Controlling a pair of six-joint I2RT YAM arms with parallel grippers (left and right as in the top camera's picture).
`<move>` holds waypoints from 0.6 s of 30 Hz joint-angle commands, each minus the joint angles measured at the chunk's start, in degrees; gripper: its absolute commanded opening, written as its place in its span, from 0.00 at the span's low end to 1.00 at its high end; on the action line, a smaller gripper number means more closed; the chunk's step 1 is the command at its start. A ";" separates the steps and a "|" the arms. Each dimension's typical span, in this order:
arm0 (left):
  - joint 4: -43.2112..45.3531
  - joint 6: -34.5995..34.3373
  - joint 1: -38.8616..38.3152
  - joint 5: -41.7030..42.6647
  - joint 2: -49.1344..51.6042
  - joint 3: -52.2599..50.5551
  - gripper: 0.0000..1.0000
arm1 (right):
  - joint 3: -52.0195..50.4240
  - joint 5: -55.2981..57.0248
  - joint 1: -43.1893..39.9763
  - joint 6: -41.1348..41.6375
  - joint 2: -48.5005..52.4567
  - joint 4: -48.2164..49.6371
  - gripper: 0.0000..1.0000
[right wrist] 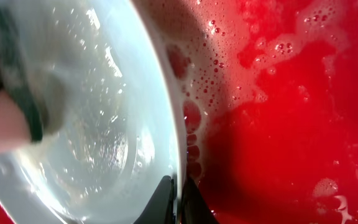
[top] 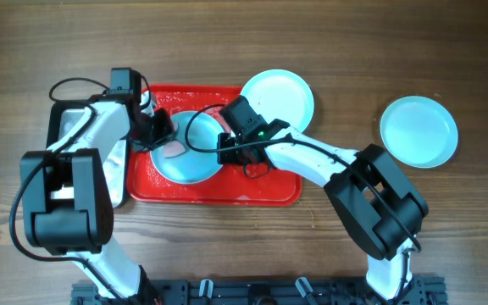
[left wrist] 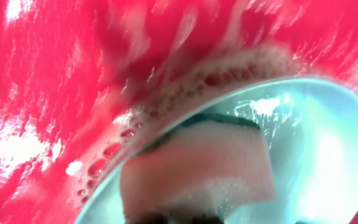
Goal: Clean dirty plates on tray and stack at the side
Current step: 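Keep scrubbing the plate's rim area with the sponge while right gripper holds it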
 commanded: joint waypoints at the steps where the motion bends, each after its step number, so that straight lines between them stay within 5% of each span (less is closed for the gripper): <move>1: 2.62 -12.50 -1.99 -17.46 5.92 -2.95 0.04 | -1.88 0.87 1.16 -1.84 4.15 -1.03 0.04; 5: -1.16 -13.55 -4.46 -26.86 5.84 -2.93 0.04 | -1.88 0.61 1.16 -2.03 4.15 -0.96 0.04; 11: -7.28 1.64 -9.57 -13.88 2.91 -1.60 0.04 | -1.88 0.46 1.16 -2.27 4.15 -0.76 0.04; 18: -8.66 1.75 -18.47 -13.92 1.92 -1.60 0.04 | -1.88 0.46 1.16 -2.25 4.15 -0.46 0.04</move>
